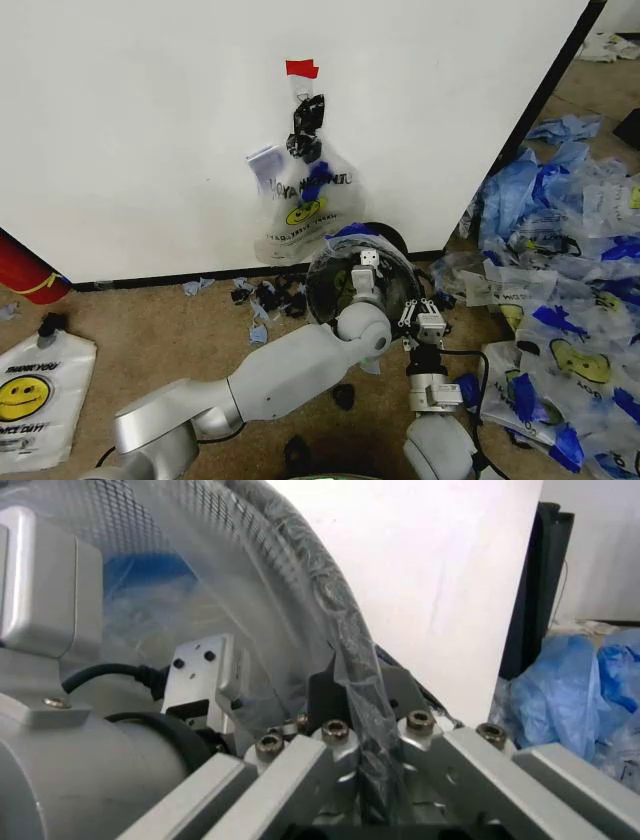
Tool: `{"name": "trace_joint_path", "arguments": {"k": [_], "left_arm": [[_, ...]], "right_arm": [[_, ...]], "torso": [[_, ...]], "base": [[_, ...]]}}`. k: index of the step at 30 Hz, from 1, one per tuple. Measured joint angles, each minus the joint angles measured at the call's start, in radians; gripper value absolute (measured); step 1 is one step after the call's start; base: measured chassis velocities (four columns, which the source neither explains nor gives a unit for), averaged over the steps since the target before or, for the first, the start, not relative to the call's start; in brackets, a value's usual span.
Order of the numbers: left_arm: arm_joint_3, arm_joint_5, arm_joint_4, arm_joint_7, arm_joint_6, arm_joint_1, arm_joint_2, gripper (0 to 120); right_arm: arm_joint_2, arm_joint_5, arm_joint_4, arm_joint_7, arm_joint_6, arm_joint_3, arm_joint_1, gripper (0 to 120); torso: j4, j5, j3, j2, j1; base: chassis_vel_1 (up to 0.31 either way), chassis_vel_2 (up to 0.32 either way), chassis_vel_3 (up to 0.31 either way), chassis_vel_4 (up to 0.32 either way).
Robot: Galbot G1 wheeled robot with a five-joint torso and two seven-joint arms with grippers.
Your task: Pick up the garbage bag from the wall and place it over the trash bin.
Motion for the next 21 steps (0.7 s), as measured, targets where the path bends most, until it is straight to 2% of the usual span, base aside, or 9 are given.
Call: {"name": "trace_joint_path", "arguments": {"k": [9,12,21], "left_arm": [[0.03,-0.029,-0.06,-0.027,0.019,0.0,0.013,0],[0.034,-0.037,-0.085,-0.05,0.023,0.009,0.022,0],[-0.009,-0.046,-0.064,-0.072,0.02,-0.013,0.002,0]], "right_arm": [[-0.003,0.028,-0.005,0.008,-0.003,0.015,0.003,0],[-0.003,0.036,-0.009,0.009,-0.006,0.015,0.01,0],[0.006,0.016,-0.016,0.0,0.004,0.002,-0.012,0]], "torso": [[-0.0003,0.0,0.0,0.0,0.0],[0.0003,0.0,0.0,0.0,0.0],[-0.0002,0.0,0.0,0.0,0.0]], "base": [[0.0,0.0,0.0,0.0],[0.0,0.0,0.0,0.0],[0.0,0.0,0.0,0.0]]}}
